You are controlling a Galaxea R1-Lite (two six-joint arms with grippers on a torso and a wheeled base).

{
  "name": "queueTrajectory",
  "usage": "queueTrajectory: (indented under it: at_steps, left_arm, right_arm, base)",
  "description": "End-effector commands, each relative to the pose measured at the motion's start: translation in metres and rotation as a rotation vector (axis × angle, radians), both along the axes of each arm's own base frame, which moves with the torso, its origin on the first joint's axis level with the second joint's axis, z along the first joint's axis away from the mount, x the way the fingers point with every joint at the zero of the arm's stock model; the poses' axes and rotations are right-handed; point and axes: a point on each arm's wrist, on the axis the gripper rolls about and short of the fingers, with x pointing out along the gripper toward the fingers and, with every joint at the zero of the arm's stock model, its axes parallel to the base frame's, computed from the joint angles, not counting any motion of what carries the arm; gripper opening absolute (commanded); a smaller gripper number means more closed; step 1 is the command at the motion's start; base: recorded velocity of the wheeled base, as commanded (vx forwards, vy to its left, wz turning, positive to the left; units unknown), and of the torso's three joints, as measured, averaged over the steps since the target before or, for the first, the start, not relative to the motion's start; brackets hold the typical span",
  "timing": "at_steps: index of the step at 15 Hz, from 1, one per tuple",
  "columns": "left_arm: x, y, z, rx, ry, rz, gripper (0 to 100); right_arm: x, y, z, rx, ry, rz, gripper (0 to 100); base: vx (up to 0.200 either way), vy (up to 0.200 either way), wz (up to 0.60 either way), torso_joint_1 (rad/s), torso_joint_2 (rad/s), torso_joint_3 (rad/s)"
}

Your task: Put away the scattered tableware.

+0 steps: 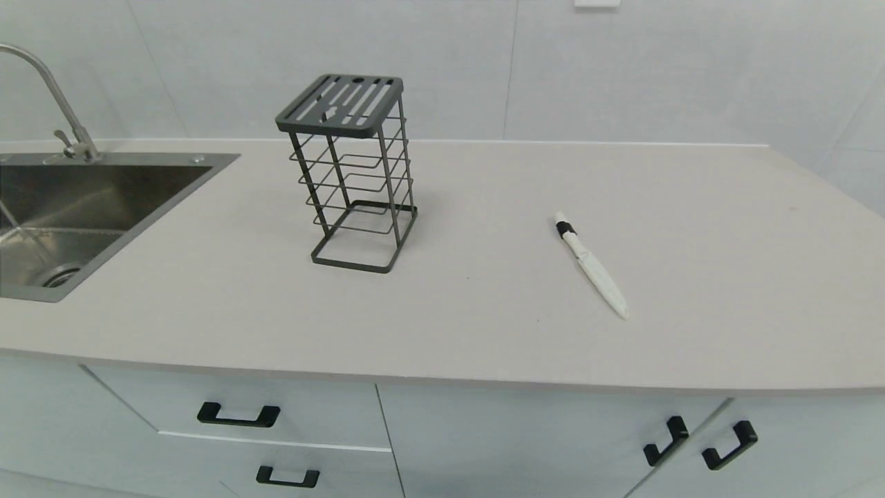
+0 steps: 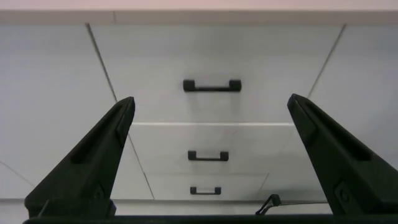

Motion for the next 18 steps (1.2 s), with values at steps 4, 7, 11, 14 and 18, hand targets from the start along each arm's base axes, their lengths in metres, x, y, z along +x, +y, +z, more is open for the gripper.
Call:
queueTrajectory:
  at_steps: [4,7,11,14,18]
  left_arm:
    - [0.0001,0.0,0.0002,0.0,0.0,0.0,100]
    - [0.0001,0.0,0.0002,0.0,0.0,0.0,100]
    - [0.0001,0.0,0.0002,0.0,0.0,0.0,100]
    - [0.0001,0.0,0.0004,-0.002,-0.002,0.0,100]
    - [0.0001,0.0,0.0002,-0.002,0.0,0.0,100]
  right_arm:
    - [0.0001,0.0,0.0001,0.0,0.0,0.001,100]
    - [0.0001,0.0,0.0001,0.0,0.0,0.001,100]
    - [0.0001,0.0,0.0001,0.0,0.0,0.001,100]
    - [0.0001,0.0,0.0001,0.0,0.0,0.001,100]
    - [0.0001,0.0,0.0001,0.0,0.0,0.001,100]
  base:
    - [0.0,0.0,0.0,0.306,-0.51,-0.244]
    - [0.0,0.0,0.0,0.277,-0.53,-0.256]
    - [0.0,0.0,0.0,0.287,-0.55,-0.266]
    - [0.0,0.0,0.0,0.303,-0.59,-0.281]
    - [0.0,0.0,0.0,0.108,-0.21,-0.104]
